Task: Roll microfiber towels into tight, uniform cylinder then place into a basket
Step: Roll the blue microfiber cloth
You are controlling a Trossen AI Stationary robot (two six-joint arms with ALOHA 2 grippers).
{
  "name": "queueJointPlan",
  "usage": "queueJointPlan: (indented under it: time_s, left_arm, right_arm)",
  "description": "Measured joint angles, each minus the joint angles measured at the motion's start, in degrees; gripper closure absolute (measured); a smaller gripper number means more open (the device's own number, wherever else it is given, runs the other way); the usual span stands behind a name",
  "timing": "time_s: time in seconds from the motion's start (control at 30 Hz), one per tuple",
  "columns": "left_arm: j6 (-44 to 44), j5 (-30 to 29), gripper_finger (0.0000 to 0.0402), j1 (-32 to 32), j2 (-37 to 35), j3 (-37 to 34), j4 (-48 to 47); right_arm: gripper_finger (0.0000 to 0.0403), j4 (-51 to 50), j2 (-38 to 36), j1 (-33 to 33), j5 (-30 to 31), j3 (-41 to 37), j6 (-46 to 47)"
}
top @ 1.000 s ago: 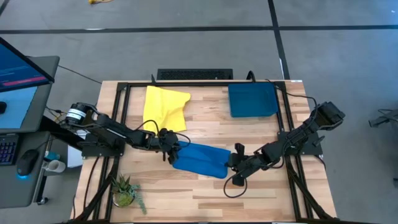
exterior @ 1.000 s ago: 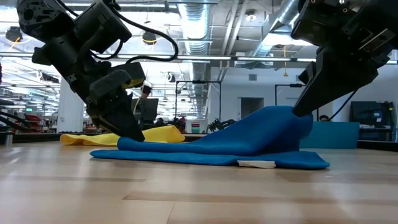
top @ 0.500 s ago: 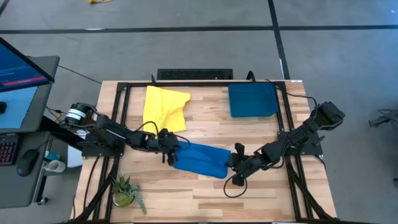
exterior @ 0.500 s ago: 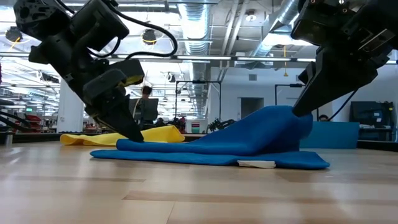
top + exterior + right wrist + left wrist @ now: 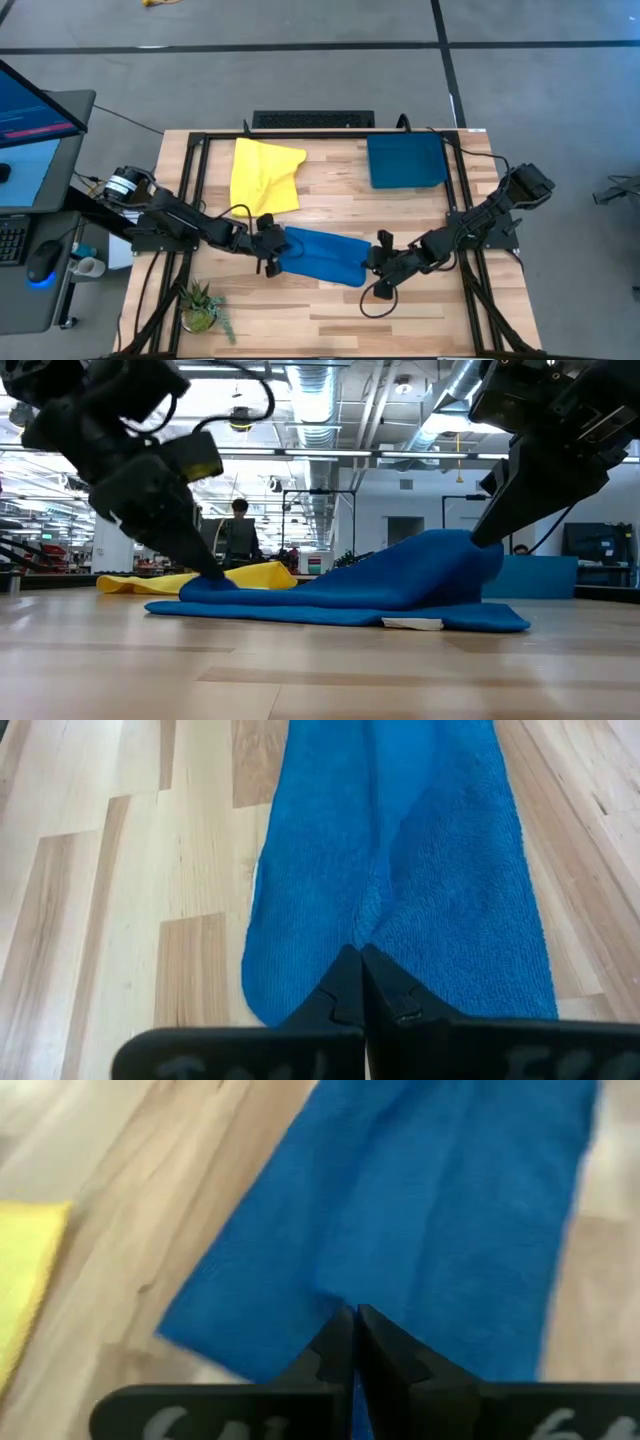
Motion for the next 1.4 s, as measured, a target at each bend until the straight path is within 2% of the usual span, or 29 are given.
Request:
queueJointPlan:
  time_s: [0.27, 0.53, 0.8, 1.03, 1.3, 1.4]
  left_arm:
    - [2.34, -0.25, 0.0401, -3.05, 0.0, 4.22, -6.09]
    - [4.32, -1.52, 0.0401, -7.49, -0.02, 4.75, -8.33]
    - [6.2, -1.87, 0.0401, -9.79, -0.02, 4.75, -9.52]
    - [8.45, -2.0, 0.0401, -11.39, -0.02, 4.75, -8.17]
    - [13.94, -1.36, 0.0401, -14.08, -0.02, 4.75, -7.56]
    - [17.32, 0.89, 0.0401, -14.27, -0.02, 4.75, -6.59]
  right_arm:
    - [0.0396, 0.97, 0.0, 1.03, -0.02, 0.0, -0.23]
    - [0.0393, 2.57, 0.0, 3.51, 0.0, 0.0, 1.74]
    - [0.0364, 2.49, 0.0, 3.43, -0.07, 0.0, 3.53]
    - [0.0355, 2.1, 0.0, 3.78, -0.11, 0.0, 4.55]
    - [0.0329, 2.1, 0.0, 3.76, -0.09, 0.0, 4.55]
    - [0.031, 2.1, 0.0, 3.76, -0.04, 0.0, 4.55]
